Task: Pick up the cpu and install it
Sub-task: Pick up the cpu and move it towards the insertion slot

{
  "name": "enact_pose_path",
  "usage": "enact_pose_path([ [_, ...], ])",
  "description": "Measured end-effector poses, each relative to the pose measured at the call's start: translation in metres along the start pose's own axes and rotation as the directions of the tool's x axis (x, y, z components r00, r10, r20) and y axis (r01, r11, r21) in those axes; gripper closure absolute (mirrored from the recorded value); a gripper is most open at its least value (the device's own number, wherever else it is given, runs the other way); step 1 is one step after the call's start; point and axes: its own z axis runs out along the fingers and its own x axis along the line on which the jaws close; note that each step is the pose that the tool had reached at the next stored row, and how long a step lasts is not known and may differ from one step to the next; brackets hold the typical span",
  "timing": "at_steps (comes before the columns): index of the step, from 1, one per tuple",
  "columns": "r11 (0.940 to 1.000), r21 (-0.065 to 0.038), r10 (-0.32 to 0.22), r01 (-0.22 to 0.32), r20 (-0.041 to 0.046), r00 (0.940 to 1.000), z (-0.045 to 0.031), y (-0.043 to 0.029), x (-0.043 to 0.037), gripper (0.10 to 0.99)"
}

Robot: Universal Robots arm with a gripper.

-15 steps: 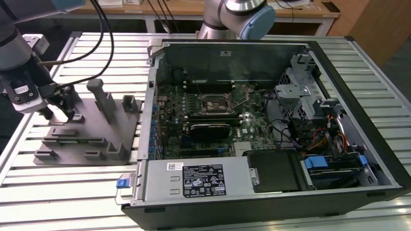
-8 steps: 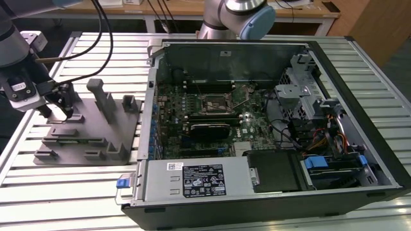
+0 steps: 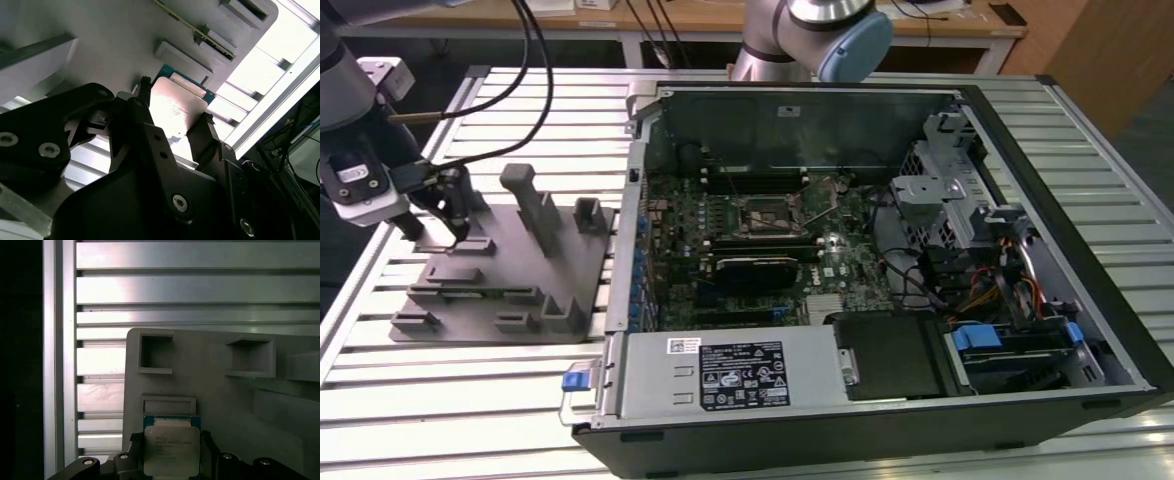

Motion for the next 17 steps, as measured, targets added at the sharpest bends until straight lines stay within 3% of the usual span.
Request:
enact_pose_path([
  [17, 1.0000, 0.000, 0.000, 0.000, 0.0012, 1.0000, -0.0227, 0.0007, -0.0005, 0.545],
])
